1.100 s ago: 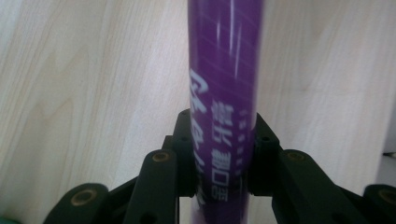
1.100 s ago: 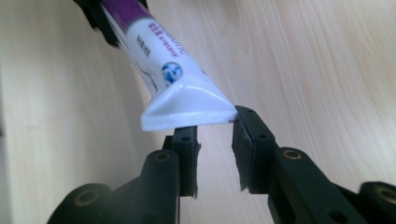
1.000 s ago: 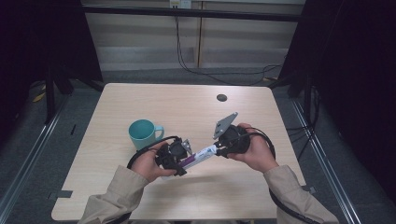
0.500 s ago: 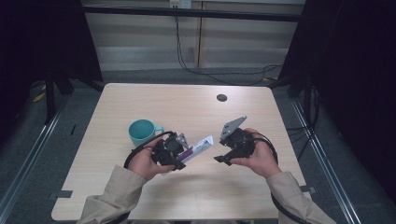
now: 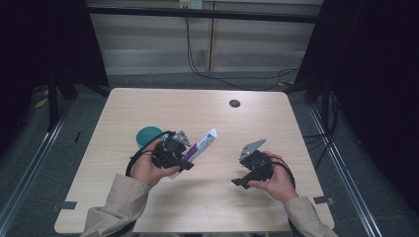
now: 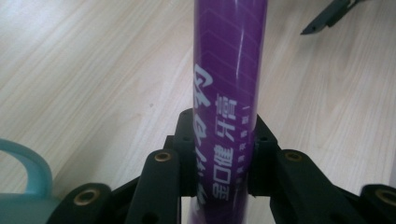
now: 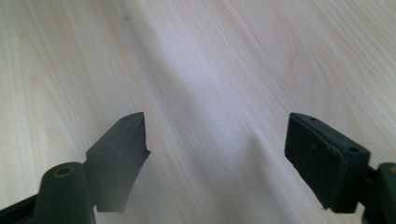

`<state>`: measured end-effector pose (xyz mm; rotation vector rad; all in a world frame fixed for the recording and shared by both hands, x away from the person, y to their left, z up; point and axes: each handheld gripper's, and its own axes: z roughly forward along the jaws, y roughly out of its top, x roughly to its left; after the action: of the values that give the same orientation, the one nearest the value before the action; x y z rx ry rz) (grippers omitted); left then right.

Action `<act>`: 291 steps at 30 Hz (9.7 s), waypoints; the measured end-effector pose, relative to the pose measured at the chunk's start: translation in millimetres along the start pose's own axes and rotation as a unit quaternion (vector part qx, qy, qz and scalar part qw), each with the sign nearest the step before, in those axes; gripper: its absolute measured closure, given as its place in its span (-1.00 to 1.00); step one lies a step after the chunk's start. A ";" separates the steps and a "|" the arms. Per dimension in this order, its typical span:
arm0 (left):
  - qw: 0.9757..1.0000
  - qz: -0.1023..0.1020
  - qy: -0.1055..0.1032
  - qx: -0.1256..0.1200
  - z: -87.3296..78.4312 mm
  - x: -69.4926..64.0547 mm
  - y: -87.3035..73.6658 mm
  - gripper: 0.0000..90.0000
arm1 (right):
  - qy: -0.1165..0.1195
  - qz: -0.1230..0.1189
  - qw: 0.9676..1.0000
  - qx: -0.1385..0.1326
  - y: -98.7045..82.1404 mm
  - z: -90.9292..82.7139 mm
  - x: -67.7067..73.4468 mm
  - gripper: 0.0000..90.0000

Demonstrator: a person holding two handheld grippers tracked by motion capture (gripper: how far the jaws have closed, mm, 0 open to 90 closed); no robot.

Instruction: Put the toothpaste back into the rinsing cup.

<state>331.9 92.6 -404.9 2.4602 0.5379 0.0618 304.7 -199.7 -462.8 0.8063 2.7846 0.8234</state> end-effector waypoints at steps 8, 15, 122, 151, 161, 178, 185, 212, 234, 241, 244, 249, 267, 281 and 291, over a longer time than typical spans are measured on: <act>1.000 -0.006 0.011 -0.019 -7.1 5.1 -0.7 0.58 | -0.018 0.039 0.999 -0.022 -20.9 9.6 -5.3 -0.64; 0.998 -0.019 0.031 -0.042 -12.9 10.4 -3.6 0.58 | -0.019 0.050 0.998 -0.025 -32.5 16.8 -5.2 -0.66; 0.918 -0.195 0.204 -0.278 -30.0 84.2 -69.8 0.56 | -0.057 0.064 0.989 -0.123 -54.9 22.6 4.2 -0.72; 0.920 -0.200 0.205 -0.269 -18.1 82.2 -80.4 0.54 | -0.057 0.065 0.989 -0.123 -55.0 22.6 4.5 -0.72; 0.920 -0.204 0.206 -0.263 -14.0 82.5 -85.5 0.54 | -0.058 0.065 0.989 -0.123 -55.0 22.6 4.4 -0.72; 0.925 -0.193 0.206 -0.255 -9.8 80.8 -83.0 0.50 | -0.057 0.065 0.989 -0.123 -54.9 22.6 4.8 -0.71; 0.922 -0.193 0.205 -0.267 -7.9 77.9 -86.1 0.49 | -0.057 0.065 0.989 -0.123 -54.9 22.6 5.0 -0.71; 0.931 -0.197 0.200 -0.232 -31.1 74.7 -70.8 -0.03 | -0.052 0.062 0.989 -0.123 -55.3 22.4 8.7 -0.72; 0.937 -0.198 0.211 -0.197 -53.1 66.2 -86.8 -0.54 | -0.050 0.061 0.989 -0.123 -55.3 22.4 8.4 -0.72; 0.936 -0.204 0.209 -0.196 -57.6 63.6 -94.0 -0.57 | -0.051 0.062 0.989 -0.122 -55.3 22.4 8.6 -0.72; 0.937 -0.205 0.207 -0.195 -61.1 63.3 -97.3 -0.58 | -0.050 0.061 0.989 -0.123 -55.3 22.4 8.5 -0.72; 0.937 -0.205 0.204 -0.197 -66.4 61.9 -102.2 -0.63 | -0.050 0.062 0.989 -0.122 -55.3 22.3 8.5 -0.72; 0.938 -0.212 0.187 -0.201 -69.5 56.4 -120.8 -0.66 | -0.050 0.061 0.989 -0.122 -55.3 22.3 8.5 -0.72; 0.940 -0.211 0.179 -0.200 -61.6 44.2 -133.2 -0.66 | -0.050 0.061 0.989 -0.122 -55.3 22.4 8.5 -0.72; 0.943 -0.210 0.172 -0.191 -46.1 37.6 -146.0 -0.66 | -0.050 0.061 0.989 -0.122 -55.3 22.4 8.5 -0.72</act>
<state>305.5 239.7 -455.1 1.9191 1.0839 0.3898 278.1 -224.0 -511.1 0.9516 2.5032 1.0870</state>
